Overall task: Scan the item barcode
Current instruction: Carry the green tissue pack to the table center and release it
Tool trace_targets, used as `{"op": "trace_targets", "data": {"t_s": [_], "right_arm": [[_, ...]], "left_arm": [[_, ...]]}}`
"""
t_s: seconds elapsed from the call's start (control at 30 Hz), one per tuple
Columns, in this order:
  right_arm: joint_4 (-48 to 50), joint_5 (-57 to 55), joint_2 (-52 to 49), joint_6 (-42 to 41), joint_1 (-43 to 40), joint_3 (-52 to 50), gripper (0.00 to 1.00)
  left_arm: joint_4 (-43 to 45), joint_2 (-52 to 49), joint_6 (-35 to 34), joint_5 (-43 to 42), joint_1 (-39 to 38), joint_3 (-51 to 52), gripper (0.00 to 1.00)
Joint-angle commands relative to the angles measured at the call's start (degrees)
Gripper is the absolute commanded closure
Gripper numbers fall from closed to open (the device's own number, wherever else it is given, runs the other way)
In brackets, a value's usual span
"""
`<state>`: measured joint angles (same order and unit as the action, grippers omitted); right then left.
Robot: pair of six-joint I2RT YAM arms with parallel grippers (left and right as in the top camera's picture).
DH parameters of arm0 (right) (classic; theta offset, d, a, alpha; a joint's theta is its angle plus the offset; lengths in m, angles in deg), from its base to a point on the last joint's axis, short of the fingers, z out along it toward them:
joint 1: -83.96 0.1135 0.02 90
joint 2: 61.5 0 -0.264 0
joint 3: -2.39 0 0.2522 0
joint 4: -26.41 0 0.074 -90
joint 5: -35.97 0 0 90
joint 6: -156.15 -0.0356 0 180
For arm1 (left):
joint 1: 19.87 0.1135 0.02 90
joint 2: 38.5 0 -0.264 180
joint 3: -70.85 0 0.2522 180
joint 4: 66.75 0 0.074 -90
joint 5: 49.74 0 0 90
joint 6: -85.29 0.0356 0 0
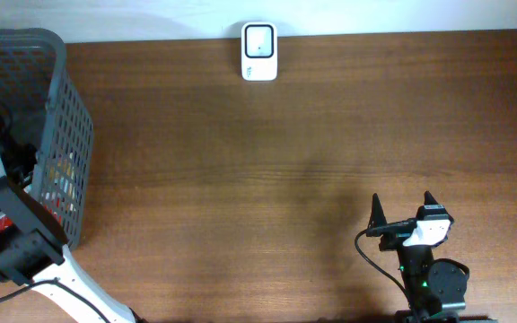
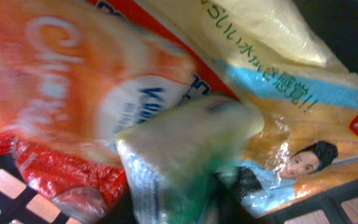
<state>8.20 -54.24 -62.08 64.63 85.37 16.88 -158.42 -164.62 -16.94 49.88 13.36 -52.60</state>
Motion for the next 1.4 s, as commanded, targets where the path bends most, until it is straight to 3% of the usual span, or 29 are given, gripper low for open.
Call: {"op": "trace_targets", "data": {"t_s": [0.0, 0.1, 0.23, 0.33, 0.43, 0.53, 0.6, 0.67, 0.73, 0.83, 0.87, 1.03, 1.07, 1.1, 1.13, 1.27, 1.37], "right_arm": [[-0.26, -0.48, 0.37, -0.26, -0.31, -0.42, 0.01], [-0.24, -0.48, 0.37, -0.26, -0.31, -0.42, 0.02], [-0.26, -0.48, 0.37, -0.26, -0.31, -0.42, 0.02], [-0.24, -0.48, 0.37, -0.26, -0.31, -0.42, 0.01], [-0.24, -0.48, 0.37, -0.26, -0.31, -0.42, 0.01], [-0.24, -0.48, 0.37, -0.26, -0.31, -0.42, 0.01], [-0.26, -0.48, 0.37, -0.26, -0.31, -0.42, 0.02], [-0.26, -0.48, 0.37, -0.26, -0.31, -0.42, 0.01], [-0.26, -0.48, 0.37, -0.26, -0.31, -0.42, 0.01], [-0.24, -0.48, 0.37, -0.26, -0.31, -0.42, 0.01], [-0.26, -0.48, 0.37, -0.26, -0.31, -0.42, 0.01], [-0.24, -0.48, 0.37, -0.26, -0.31, -0.42, 0.02], [-0.24, -0.48, 0.37, -0.26, -0.31, -0.42, 0.01], [-0.24, -0.48, 0.37, -0.26, -0.31, -0.42, 0.02], [-0.24, -0.48, 0.37, -0.26, -0.31, -0.42, 0.01], [-0.24, -0.48, 0.37, -0.26, -0.31, -0.42, 0.02], [-0.26, -0.48, 0.37, -0.26, -0.31, -0.42, 0.02]], "left_arm": [[-0.7, -0.28, -0.17, 0.63, 0.2, -0.59, 1.0], [-8.31, -0.04, -0.17, -8.66, 0.22, -11.63, 1.0], [-18.6, 0.15, -0.2, -22.12, 0.2, -44.35, 1.0], [-18.16, 0.22, -2.99, -36.13, 0.2, -69.64, 1.0], [-12.9, 7.21, -8.79, -48.74, -1.95, -69.4, 1.0], [-13.05, 8.94, -8.63, -49.68, -12.11, -69.35, 1.0], [-15.08, 8.41, -3.52, -43.69, -20.87, -67.87, 1.0], [-18.8, 7.45, -2.23, -31.32, -32.39, -62.42, 1.0], [-17.86, 6.62, -0.87, -30.73, -40.19, -55.71, 1.0], [-9.94, 3.06, -0.98, -26.64, -51.58, -41.62, 1.0], [-3.43, 0.79, -2.03, -26.73, -55.76, -33.9, 1.0], [15.19, -5.51, -11.61, -26.73, -64.61, -16.31, 0.98], [16.81, -9.33, -11.78, -26.73, -68.17, -15.96, 0.85], [17.55, -10.03, -11.76, -26.71, -69.2, -15.96, 0.51], [19.23, -10.54, -11.76, -26.69, -69.94, -15.96, 0.27], [21.75, -10.62, -11.56, -26.73, -70.12, -16.37, 0.22], [15.3, -7.34, -6.73, -26.32, -65.59, -23.65, 0.21]]}}
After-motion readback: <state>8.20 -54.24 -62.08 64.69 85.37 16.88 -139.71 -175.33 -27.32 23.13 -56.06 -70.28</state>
